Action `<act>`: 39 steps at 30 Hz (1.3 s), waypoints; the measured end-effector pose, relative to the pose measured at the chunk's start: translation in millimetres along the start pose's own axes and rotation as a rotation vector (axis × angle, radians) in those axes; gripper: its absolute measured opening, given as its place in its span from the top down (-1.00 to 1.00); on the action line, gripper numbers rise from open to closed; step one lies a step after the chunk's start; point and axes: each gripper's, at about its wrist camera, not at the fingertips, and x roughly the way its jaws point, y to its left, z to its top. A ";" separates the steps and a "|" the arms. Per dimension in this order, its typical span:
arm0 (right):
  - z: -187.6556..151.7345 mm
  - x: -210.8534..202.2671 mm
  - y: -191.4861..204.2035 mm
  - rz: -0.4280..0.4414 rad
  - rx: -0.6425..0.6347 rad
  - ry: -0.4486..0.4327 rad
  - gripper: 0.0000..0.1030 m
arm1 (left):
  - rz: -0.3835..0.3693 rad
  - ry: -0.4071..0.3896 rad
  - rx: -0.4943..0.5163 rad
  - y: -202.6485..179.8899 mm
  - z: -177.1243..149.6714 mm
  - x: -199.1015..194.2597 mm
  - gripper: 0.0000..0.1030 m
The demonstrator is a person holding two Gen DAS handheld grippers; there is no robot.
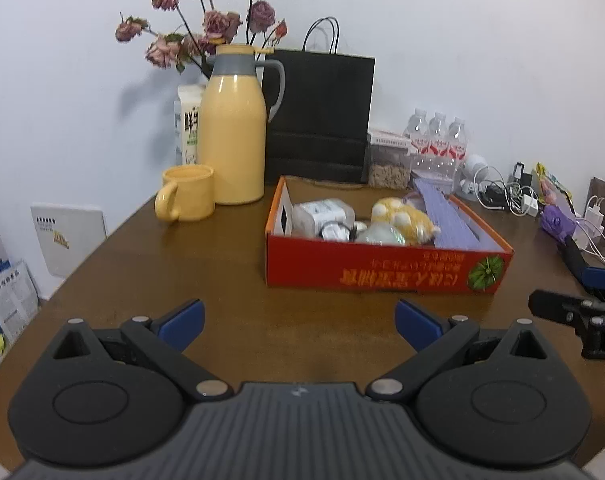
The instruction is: Organize objects
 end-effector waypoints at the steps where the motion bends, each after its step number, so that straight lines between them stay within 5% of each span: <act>1: -1.8 -1.9 -0.4 -0.002 0.002 0.004 -1.00 | -0.002 0.006 -0.002 0.4 -2.4 -1.2 -1.00; 39: -5.7 -2.4 1.1 -0.005 0.008 0.026 -1.00 | -0.018 0.028 -0.002 -5.2 -9.0 -2.7 -1.00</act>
